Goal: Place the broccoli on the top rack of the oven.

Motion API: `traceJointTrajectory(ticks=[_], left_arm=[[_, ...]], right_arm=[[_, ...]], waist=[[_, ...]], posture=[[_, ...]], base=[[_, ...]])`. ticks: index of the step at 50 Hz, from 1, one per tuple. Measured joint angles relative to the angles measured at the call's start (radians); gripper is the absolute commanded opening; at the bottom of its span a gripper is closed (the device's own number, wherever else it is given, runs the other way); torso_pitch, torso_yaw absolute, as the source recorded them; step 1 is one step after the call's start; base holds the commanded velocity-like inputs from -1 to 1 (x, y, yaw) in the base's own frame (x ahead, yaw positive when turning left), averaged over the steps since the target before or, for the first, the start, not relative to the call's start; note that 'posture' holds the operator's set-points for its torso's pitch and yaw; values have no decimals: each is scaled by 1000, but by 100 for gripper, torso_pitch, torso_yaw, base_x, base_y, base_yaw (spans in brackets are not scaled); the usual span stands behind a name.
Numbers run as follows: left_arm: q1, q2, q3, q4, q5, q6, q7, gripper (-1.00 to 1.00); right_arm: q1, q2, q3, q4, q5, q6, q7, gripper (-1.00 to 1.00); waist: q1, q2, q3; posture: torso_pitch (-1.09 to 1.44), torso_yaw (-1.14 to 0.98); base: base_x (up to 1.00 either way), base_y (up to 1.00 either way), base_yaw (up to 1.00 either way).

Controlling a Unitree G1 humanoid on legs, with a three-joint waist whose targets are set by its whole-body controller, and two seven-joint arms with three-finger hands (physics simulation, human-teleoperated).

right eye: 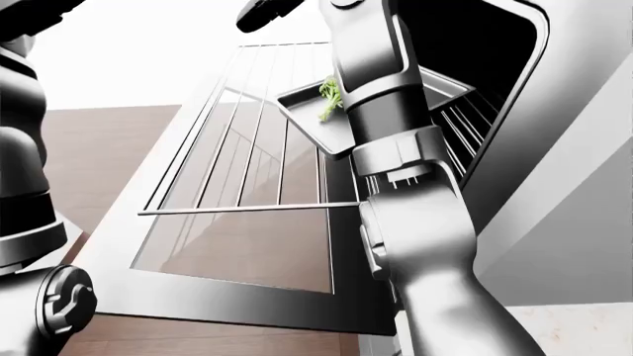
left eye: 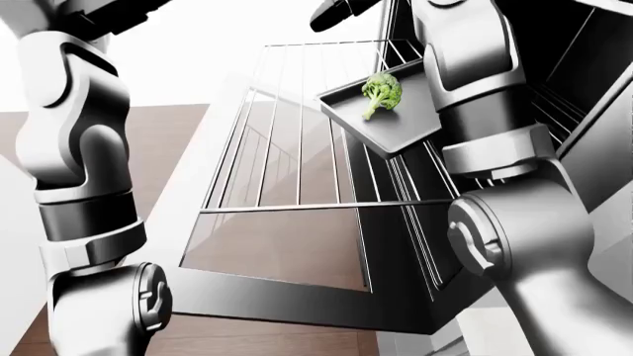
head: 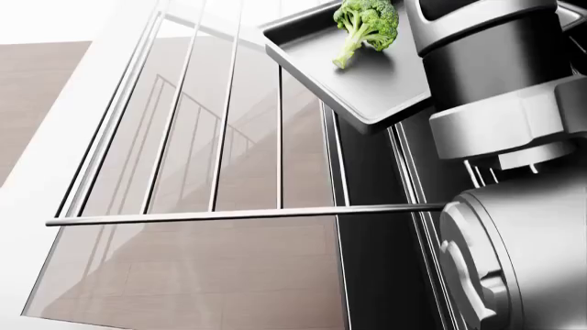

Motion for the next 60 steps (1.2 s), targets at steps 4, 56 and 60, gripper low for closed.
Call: traceJointTrajectory(ticks=[4, 56, 60], left_arm=[[1, -1, 2, -6, -8, -13, 2, 100], [2, 37, 16, -62, -68, -155, 68, 100], [-3, 37, 17, -67, -70, -159, 72, 100]], right_arm=[[6, -4, 10, -12, -22, -29, 2, 100], [-22, -7, 13, -121, -152, -302, 60, 100], [-29, -6, 11, -119, -154, -308, 60, 100]], waist=[[-1, 0, 2], [-3, 1, 8], [-4, 2, 9]], posture=[[0, 0], [0, 0], [0, 0]], base=[[0, 0, 0], [0, 0, 0], [0, 0, 0]])
